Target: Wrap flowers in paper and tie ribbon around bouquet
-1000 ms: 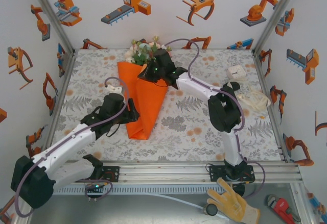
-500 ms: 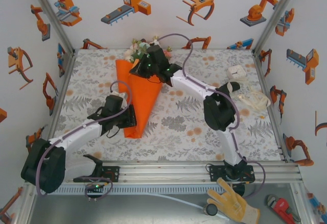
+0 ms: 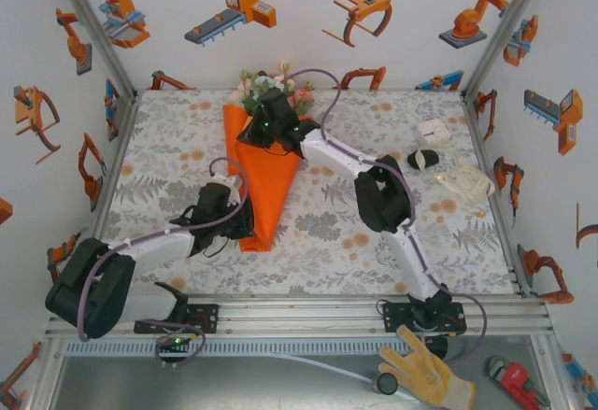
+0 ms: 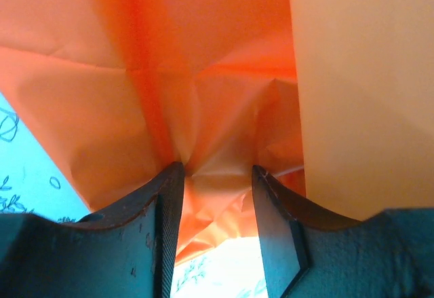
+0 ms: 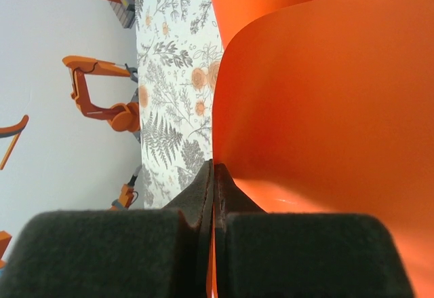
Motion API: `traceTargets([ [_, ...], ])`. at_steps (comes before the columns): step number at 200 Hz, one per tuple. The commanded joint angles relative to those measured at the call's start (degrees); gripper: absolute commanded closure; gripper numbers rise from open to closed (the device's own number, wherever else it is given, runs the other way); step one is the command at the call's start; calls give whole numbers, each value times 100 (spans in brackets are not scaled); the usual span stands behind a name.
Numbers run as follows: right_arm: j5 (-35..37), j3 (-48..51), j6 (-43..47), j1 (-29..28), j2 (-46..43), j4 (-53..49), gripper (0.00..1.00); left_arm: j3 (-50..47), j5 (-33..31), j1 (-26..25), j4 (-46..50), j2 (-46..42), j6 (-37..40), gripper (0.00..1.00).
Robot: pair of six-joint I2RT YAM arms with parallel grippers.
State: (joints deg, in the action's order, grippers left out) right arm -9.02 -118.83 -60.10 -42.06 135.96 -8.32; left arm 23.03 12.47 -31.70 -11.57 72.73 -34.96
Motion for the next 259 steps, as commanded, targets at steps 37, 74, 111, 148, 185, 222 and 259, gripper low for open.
traceTargets([
  [37,378,-380,424,3,660,90,100,-216,-1185,-95,1760,-1672,-222,45],
  [74,580,-18,585,5,690,106,100,-8,-1173,-105,2410,-2385,-284,44],
  [111,872,-229,793,36,797,-177,100,299,-801,-108,2492,-2915,-92,43],
  [148,1031,-406,774,93,835,-301,100,746,-1037,-90,2740,-2227,-92,31],
  [185,1164,-437,756,111,827,-349,100,716,-69,154,1696,-1225,-243,27],
  [222,1078,-528,766,153,853,-372,100,577,-567,188,1766,-770,-434,58],
  [259,588,-395,826,206,576,-348,85,151,-817,443,1433,-743,-762,88],
])
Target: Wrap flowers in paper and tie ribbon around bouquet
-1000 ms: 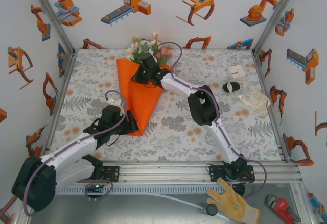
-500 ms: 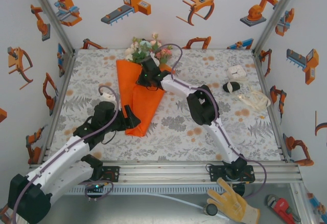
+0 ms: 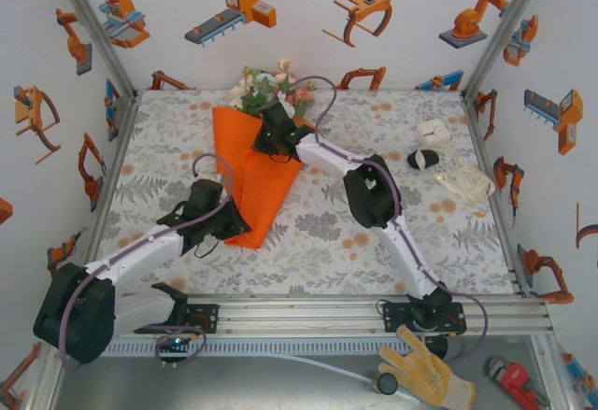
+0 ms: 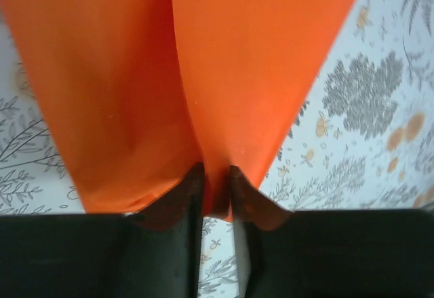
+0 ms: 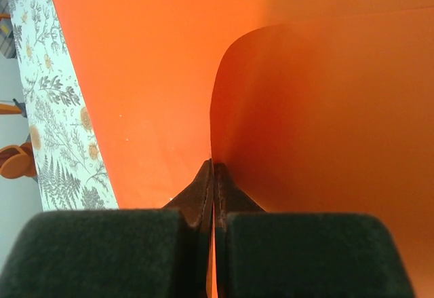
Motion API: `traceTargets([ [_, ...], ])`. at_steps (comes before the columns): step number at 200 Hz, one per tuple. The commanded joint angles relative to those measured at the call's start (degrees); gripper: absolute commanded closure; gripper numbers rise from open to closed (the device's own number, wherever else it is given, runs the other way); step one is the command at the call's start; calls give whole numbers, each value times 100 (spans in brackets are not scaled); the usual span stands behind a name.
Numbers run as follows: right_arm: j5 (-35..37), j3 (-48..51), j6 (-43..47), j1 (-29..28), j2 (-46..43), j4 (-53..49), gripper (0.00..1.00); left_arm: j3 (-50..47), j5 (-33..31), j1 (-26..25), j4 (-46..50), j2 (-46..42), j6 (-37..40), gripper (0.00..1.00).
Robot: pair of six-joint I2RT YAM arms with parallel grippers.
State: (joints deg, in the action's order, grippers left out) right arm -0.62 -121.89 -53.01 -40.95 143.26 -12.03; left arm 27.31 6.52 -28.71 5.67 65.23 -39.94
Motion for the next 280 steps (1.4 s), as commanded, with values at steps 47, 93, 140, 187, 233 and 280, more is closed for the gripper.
traceTargets([
  [47,-500,1524,700,174,-1801,709,59,-784,-390,241,-977,-93,-894,100],
  [93,-917,3068,646,194,-2591,1648,61,-1060,-802,250,-977,-430,-1405,100],
  [140,-1456,3937,331,113,-2448,2399,63,-1208,-1001,246,-801,-545,-1892,100],
  [187,-1233,3820,714,113,-1991,2095,64,-1321,-1065,251,-851,-192,-2307,100],
  [233,-1229,3793,907,113,-1646,2201,63,-1417,-1346,251,-313,-576,-2465,97],
  [280,-1143,3882,1011,116,-1539,2179,63,-769,-1678,260,968,-1776,-1172,52],
])
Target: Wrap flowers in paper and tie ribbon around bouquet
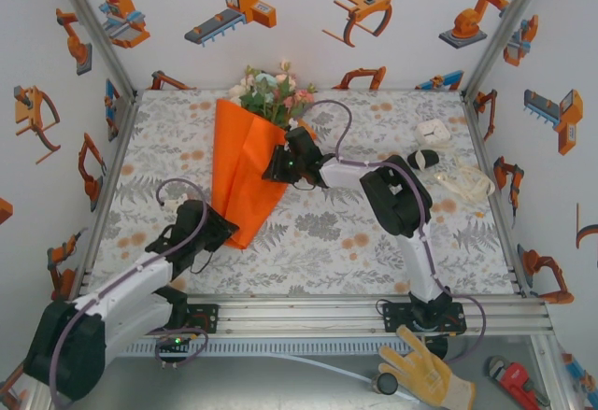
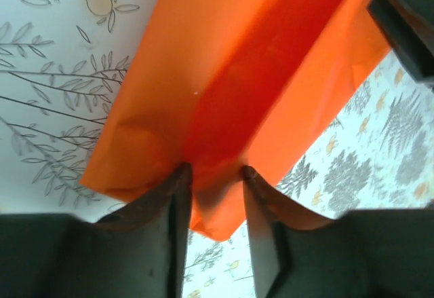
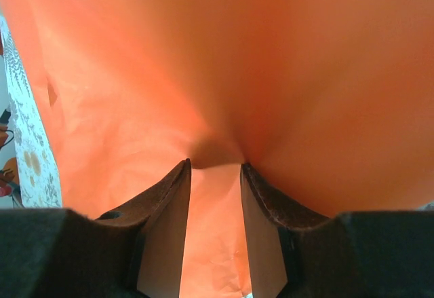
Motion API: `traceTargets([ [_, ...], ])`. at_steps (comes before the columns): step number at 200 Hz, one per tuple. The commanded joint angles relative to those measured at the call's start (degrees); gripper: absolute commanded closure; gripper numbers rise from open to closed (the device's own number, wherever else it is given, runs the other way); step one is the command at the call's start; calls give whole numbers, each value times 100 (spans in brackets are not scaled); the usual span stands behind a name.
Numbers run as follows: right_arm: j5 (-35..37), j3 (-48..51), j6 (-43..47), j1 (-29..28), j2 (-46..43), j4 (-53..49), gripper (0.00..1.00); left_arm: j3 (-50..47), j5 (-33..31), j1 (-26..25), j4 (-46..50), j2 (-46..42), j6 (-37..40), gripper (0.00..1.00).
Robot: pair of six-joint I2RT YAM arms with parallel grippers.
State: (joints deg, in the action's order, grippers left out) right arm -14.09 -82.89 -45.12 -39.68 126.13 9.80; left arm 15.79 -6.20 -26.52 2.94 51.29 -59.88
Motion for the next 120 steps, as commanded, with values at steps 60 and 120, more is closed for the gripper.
traceTargets([
  [60,218,-103,297,-9,255,-132,64,1350,868,-377,964,-398,2133,54],
  [120,240,-146,311,-7,252,-242,64,1898,1180,-832,353,1108,2149,62],
])
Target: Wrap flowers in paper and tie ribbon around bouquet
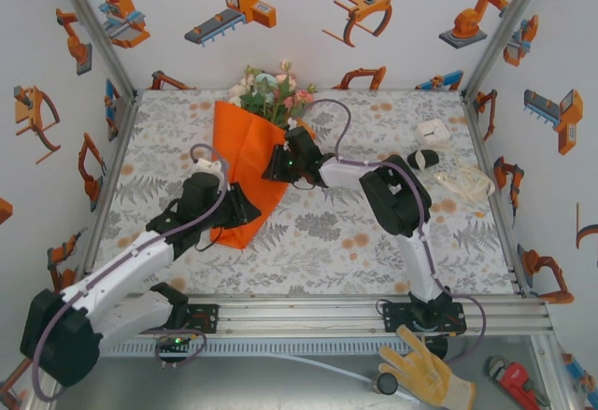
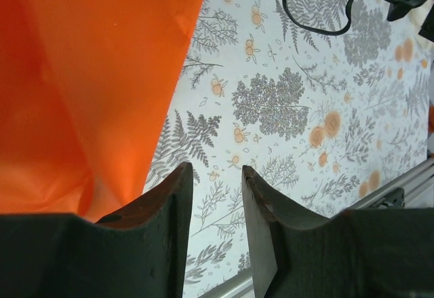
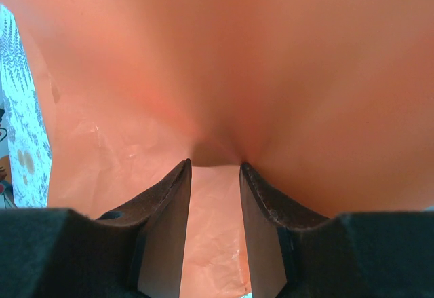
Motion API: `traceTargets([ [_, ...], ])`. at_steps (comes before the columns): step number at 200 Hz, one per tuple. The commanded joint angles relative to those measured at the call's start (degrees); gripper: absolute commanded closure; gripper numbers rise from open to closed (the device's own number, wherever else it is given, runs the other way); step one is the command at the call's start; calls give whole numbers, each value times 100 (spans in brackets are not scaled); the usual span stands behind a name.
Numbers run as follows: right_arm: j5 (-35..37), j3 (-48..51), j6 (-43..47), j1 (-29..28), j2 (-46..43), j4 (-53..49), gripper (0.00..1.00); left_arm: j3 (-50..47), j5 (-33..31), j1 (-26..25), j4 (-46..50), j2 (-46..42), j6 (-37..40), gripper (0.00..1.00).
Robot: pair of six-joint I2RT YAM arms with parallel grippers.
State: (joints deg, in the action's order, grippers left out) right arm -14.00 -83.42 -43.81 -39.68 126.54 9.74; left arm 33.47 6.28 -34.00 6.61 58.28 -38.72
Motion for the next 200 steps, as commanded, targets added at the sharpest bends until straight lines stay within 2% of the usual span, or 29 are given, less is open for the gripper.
traceTargets([
  [1,231,-95,180,-10,208,-235,64,131,-89,-83,5,415,24,62],
  [44,146,-49,154,-9,107,-269,64,-245,-964,81,-15,975,-266,61],
  [76,140,376,92,-19,-494,-180,63,-905,-543,346,-1038,1455,-518,63],
  [116,122,1418,-456,-3,-1160,666,63,-1124,-527,351,-1176,1595,-732,63],
  [144,230,1662,-699,62,-1066,1017,63,-1220,-648,365,-996,1420,-709,63],
  [179,84,1653,-1248,554,-546,1625,63,-1285,-624,355,-798,1198,-657,63],
  [200,147,1446,-1324,723,-296,1623,64,-1382,-613,357,-750,1052,-670,63],
])
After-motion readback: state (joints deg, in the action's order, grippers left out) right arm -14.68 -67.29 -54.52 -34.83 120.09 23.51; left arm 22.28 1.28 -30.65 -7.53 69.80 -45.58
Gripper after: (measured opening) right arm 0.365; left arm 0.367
